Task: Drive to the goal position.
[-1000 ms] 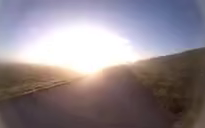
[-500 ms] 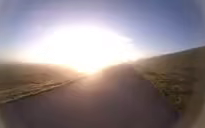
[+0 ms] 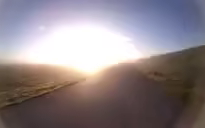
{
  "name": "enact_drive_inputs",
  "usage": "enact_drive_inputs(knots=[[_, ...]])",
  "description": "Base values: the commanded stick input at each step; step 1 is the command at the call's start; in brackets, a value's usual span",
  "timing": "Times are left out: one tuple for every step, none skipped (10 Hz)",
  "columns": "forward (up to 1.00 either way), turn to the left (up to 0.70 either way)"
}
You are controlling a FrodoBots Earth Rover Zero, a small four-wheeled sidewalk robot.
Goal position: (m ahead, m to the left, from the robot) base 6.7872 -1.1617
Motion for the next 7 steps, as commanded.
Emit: enact_drive_inputs(knots=[[1.00, -0.40], [1.00, -0.40], [1.00, -0.39], [1.00, -0.22], [1.00, -0.05], [1.00, 0.00], [1.00, 0.00]])
